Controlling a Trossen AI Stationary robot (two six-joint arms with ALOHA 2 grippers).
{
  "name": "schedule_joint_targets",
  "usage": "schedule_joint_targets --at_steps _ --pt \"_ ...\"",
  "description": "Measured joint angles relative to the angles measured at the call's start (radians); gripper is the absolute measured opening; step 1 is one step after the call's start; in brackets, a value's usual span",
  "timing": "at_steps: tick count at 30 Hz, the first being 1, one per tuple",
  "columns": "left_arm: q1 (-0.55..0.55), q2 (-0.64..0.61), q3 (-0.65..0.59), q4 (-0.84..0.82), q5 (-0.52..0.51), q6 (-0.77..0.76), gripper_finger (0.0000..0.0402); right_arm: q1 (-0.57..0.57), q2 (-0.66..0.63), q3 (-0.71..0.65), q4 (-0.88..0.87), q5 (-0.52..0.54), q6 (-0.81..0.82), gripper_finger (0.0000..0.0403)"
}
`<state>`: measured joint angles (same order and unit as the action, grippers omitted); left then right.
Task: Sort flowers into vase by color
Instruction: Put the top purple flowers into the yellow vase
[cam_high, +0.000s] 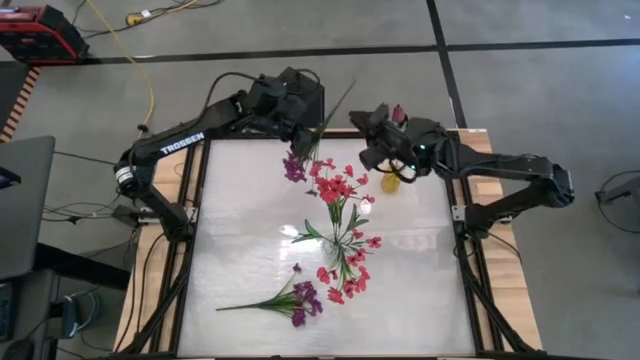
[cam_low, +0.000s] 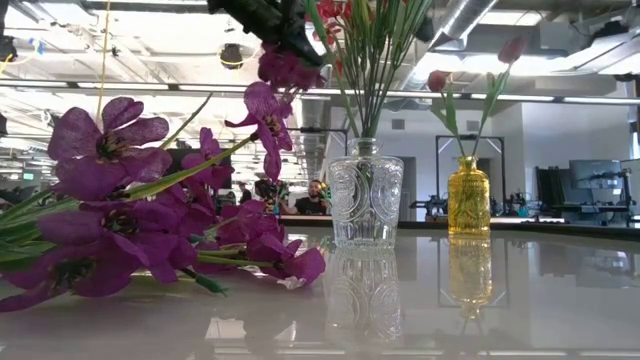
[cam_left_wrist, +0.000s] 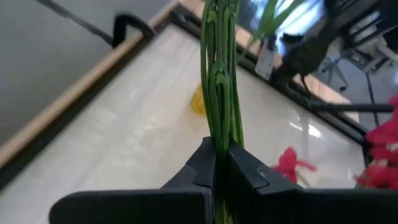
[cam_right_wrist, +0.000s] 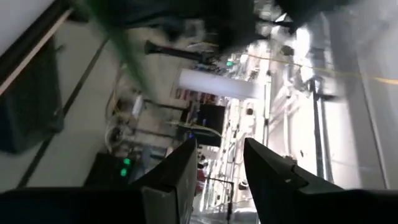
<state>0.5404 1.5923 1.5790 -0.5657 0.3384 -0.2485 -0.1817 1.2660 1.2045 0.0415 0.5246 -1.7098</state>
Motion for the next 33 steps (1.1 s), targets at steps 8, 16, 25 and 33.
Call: schedule_joint_targets --at_steps 8,16,25,33 --pt "0.000 -0.002 0.029 -0.004 -0.011 -0.018 0.0002 -0.057 0.121 -0.001 0.081 -0.001 -0.173 0.0156" --pt "0.000 -0.002 0.021 -0.051 -0.032 -0.012 0.0002 -0.067 0.240 -0.002 0.223 -0.003 -0.323 0.0156" --pt "0.000 -0.002 0.021 -0.075 -0.037 0.044 0.0002 -0.112 0.294 -0.001 0.290 -0.003 -0.367 0.0154" --pt "0.000 -0.002 0.020 -0.075 -0.055 0.110 0.0002 -0.121 0.293 -0.001 0.285 -0.005 -0.345 0.0099"
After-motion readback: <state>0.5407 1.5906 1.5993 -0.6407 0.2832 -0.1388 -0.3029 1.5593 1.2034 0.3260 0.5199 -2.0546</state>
